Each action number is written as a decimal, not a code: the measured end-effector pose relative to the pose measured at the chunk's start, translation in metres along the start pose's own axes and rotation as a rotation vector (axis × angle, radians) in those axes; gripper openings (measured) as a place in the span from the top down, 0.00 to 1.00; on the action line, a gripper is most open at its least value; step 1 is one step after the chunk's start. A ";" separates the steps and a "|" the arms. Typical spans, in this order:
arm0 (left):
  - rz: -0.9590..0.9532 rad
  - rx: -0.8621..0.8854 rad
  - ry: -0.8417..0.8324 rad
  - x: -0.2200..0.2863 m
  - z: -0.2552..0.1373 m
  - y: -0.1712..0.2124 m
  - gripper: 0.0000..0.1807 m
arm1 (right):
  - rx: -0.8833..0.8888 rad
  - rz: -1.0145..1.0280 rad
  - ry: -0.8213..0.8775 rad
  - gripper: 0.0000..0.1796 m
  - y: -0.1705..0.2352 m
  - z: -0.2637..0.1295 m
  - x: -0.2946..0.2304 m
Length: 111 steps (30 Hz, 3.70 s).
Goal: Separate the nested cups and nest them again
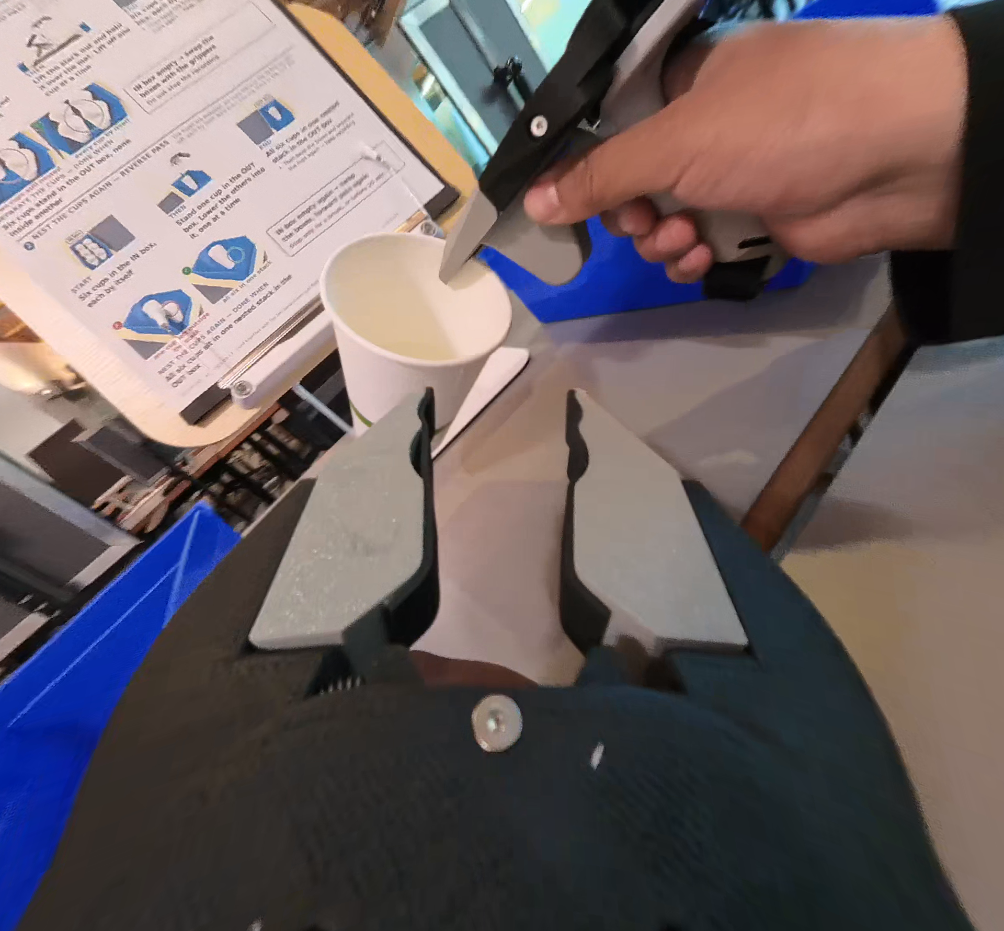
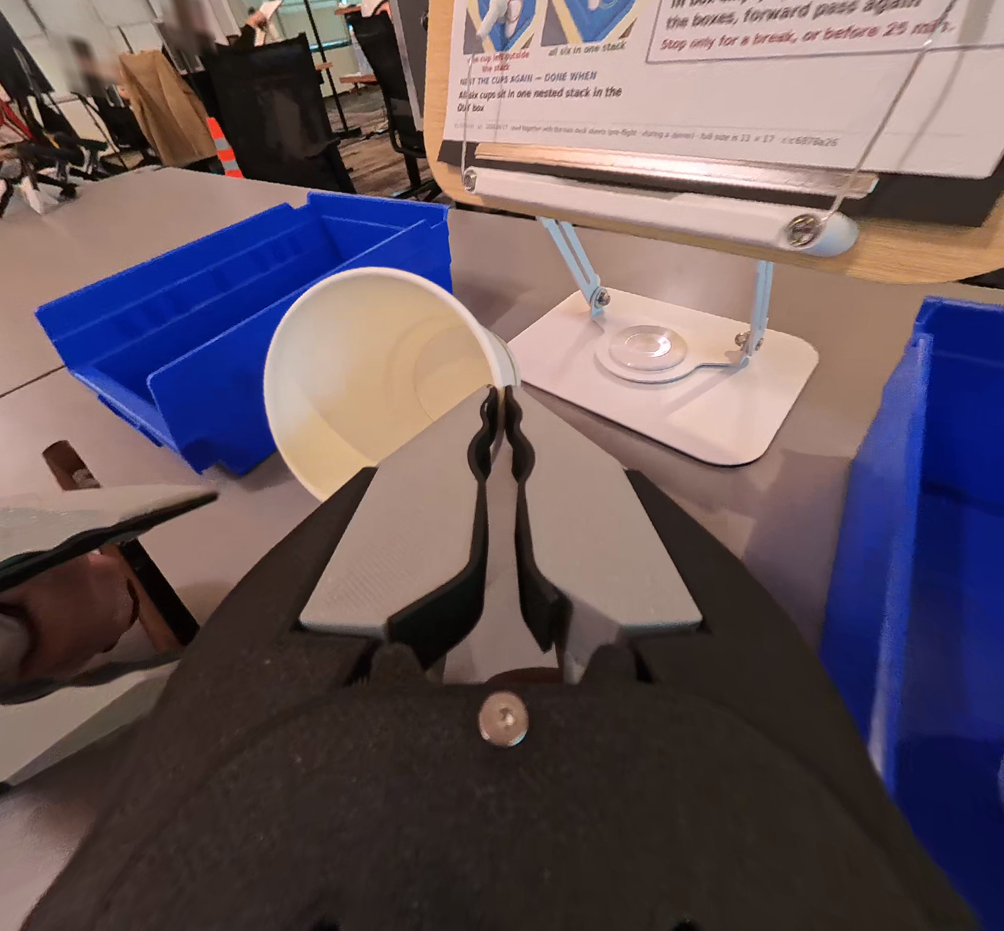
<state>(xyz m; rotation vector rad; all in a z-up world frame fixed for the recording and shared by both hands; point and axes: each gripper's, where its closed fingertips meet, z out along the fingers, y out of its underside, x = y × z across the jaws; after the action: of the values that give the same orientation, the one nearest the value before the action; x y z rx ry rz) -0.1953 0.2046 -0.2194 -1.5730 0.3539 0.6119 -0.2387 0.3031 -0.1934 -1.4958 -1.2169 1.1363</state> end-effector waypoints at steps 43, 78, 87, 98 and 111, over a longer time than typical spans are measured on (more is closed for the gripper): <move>-0.070 -0.062 0.033 0.002 0.004 0.015 0.77 | -0.392 -0.109 0.348 0.88 -0.100 -0.135 0.175; -0.222 -0.402 -0.367 -0.095 -0.020 0.097 0.83 | -0.028 -0.083 -0.151 0.78 0.049 0.009 0.002; -0.200 -0.387 -0.421 -0.102 -0.029 0.095 0.81 | -0.026 -0.187 -0.094 0.78 0.052 0.002 -0.005; -0.266 -0.346 -0.397 -0.099 -0.062 0.070 0.79 | 0.008 -0.235 -0.066 0.77 0.048 -0.003 -0.011; -0.426 -0.546 -0.369 -0.152 -0.074 0.085 0.74 | 0.087 -0.259 -0.033 0.75 0.034 -0.017 -0.017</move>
<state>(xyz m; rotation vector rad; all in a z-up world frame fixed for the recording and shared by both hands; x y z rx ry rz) -0.3528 0.1021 -0.2005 -1.9264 -0.4560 0.6767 -0.2172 0.2801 -0.2207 -1.2185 -1.3240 1.0289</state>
